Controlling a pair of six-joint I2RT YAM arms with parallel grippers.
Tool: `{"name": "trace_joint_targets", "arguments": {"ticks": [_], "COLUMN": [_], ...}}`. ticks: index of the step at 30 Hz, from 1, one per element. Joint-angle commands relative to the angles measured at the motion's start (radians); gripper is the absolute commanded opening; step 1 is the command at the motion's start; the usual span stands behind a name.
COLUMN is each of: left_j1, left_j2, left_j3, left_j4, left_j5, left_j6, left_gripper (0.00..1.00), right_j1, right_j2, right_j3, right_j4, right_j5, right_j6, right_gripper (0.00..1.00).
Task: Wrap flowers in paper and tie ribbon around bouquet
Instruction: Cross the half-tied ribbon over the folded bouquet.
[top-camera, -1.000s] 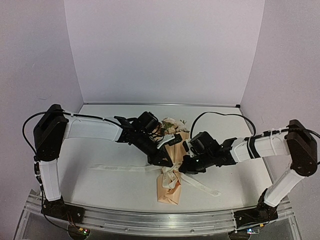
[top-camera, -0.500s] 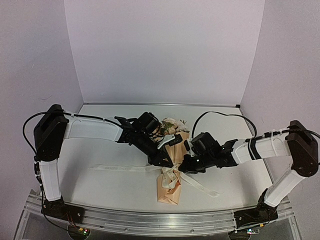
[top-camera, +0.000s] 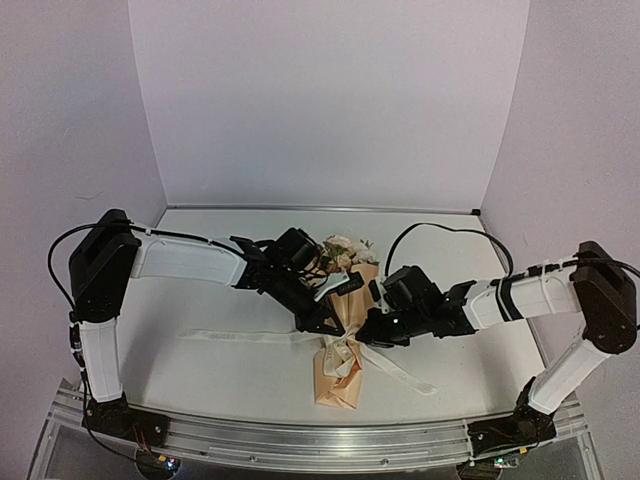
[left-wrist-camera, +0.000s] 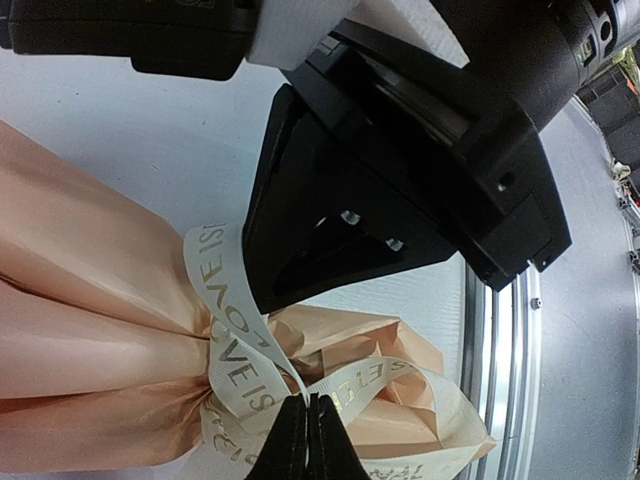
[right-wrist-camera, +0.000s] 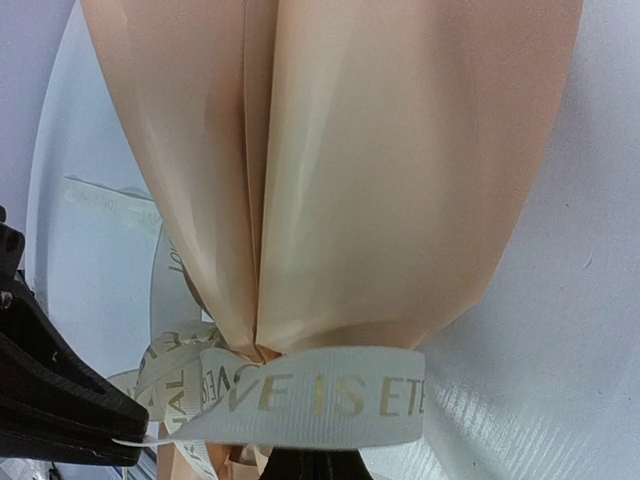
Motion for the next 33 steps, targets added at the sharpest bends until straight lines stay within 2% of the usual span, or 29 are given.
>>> {"name": "trace_joint_targets", "arguments": {"ticks": [1, 15, 22, 33], "left_j1": [-0.007, -0.007, -0.007, -0.007], "left_j2": [-0.008, -0.043, -0.066, -0.060], "left_j3": [-0.009, -0.035, -0.061, -0.083], "left_j4": [0.042, 0.110, 0.169, 0.176], "left_j5": [0.031, 0.041, 0.025, 0.013], "left_j6": [0.003, 0.006, -0.019, -0.052], "left_gripper": [0.01, 0.00, 0.00, 0.01], "right_j1": [-0.003, -0.002, -0.003, -0.003], "right_j2": [-0.032, -0.014, 0.033, 0.135], "right_j3": [-0.020, -0.057, -0.095, -0.144], "right_j4": [0.057, 0.246, 0.409, 0.664], "right_j5": [0.018, -0.014, -0.007, 0.031], "right_j6": [0.007, -0.038, -0.051, -0.106], "right_gripper": [0.00, 0.00, 0.00, 0.00]}}
